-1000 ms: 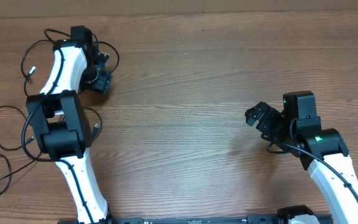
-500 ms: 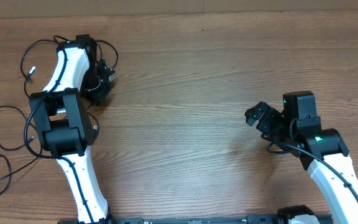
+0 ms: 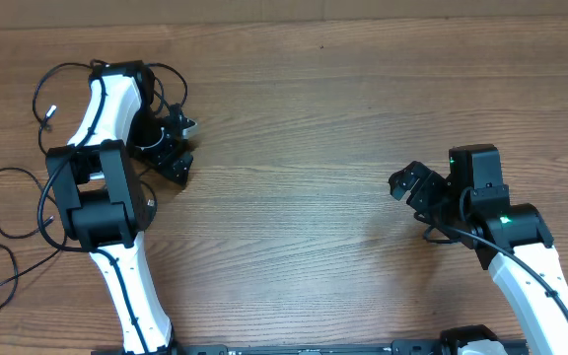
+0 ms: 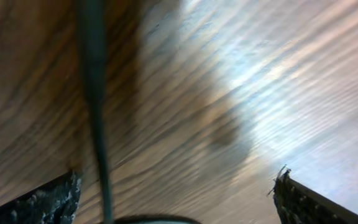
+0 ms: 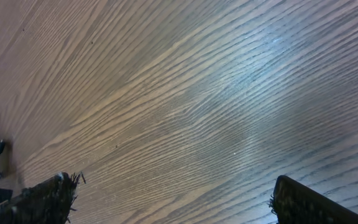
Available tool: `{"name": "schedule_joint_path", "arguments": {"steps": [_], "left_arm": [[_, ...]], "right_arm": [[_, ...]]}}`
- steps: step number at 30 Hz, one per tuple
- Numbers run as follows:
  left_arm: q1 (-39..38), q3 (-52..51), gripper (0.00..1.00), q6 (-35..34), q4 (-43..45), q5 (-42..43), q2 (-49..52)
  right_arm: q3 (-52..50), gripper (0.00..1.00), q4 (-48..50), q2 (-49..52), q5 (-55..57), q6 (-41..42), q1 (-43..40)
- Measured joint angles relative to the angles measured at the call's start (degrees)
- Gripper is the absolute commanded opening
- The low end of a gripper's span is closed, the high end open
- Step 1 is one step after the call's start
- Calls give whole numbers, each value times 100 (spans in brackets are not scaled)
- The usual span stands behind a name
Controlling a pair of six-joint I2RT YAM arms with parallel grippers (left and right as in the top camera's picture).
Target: Untangle cables
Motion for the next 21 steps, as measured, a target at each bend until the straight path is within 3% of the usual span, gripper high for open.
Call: {"name": "schedule_joint_path", "arguments": {"steps": [10,21], "left_arm": [[-125,498,100,415,-236,678,-544],[-173,1071,100,-214,-109,938,-3095]], "right_arm": [[0,100,2,0,2,0,0],[0,100,0,0,0,0,0]]}}
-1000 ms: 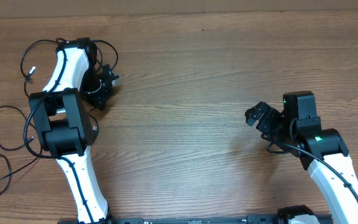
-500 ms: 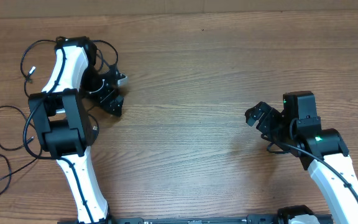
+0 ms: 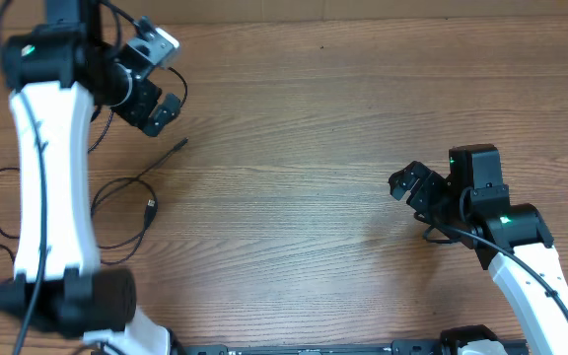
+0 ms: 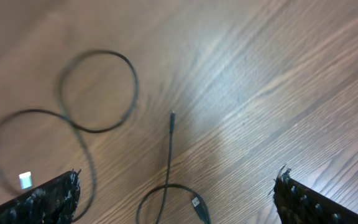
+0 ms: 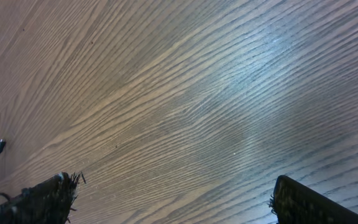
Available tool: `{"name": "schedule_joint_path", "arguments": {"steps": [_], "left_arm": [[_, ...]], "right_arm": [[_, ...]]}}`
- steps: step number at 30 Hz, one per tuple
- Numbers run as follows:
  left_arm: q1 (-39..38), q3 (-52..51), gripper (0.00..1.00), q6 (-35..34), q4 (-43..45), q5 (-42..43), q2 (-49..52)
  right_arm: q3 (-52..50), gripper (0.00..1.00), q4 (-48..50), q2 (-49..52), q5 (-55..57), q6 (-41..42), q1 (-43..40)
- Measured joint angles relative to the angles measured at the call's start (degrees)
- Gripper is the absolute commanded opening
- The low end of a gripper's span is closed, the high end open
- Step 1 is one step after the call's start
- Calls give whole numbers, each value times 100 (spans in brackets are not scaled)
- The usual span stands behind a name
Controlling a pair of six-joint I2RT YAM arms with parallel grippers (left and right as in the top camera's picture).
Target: Untangle cables
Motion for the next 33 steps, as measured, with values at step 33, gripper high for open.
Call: {"name": "schedule_joint_path", "arguments": {"steps": [33], "left_arm": [[0,-20,100,-813,-1670,525,-4433]], "right_arm": [[0,100,4,0,2,0,0]]}}
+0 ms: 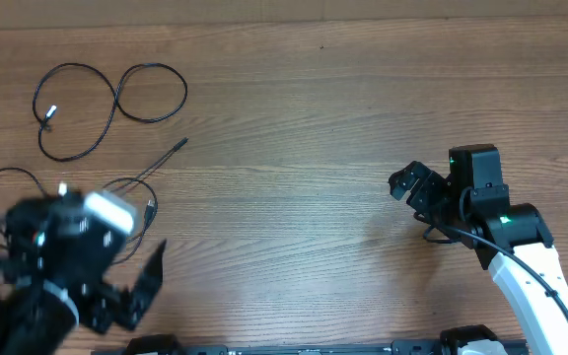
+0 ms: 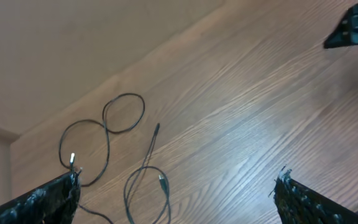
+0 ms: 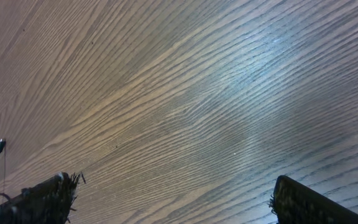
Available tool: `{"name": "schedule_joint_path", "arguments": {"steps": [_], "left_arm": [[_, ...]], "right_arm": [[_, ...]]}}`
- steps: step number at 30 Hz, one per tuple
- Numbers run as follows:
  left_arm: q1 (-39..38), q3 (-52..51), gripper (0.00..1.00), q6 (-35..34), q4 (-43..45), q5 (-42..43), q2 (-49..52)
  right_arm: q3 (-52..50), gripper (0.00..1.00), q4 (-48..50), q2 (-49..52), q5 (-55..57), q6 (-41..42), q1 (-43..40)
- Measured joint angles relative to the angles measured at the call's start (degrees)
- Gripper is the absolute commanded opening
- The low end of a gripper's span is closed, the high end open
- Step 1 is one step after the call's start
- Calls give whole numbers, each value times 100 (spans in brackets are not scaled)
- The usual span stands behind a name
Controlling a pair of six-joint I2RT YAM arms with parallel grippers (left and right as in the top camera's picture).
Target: Untangle cables
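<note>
Two black cables lie apart at the table's left. One forms a figure-eight with a white plug at its end. The other cable loops nearer the front, with a USB plug and a straight tail. My left gripper is open and empty, high above the front left, and appears blurred in the overhead view. My right gripper is open over bare wood at the right.
The wooden table spreads between the two arms. The right arm's white link runs to the front right edge. A tan wall rises behind the table's far edge.
My left arm was stretched to the far left corner with its gripper open near the figure-eight cable. It now sits back at the front left, high above the table. The cables and right arm are unchanged.
First my left gripper was low on the table among the cables, a cable running between its open fingers. Then it was open at the far left corner, the USB cable lying free. Now it is back at the front and both cables lie separate.
</note>
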Motion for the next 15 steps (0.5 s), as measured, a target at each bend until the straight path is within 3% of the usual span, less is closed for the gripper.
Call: {"name": "schedule_joint_path", "arguments": {"steps": [15], "left_arm": [[0,-4,100,-22,-44,131,-254]], "right_arm": [[0,100,-2,0,-2,0,0]]}}
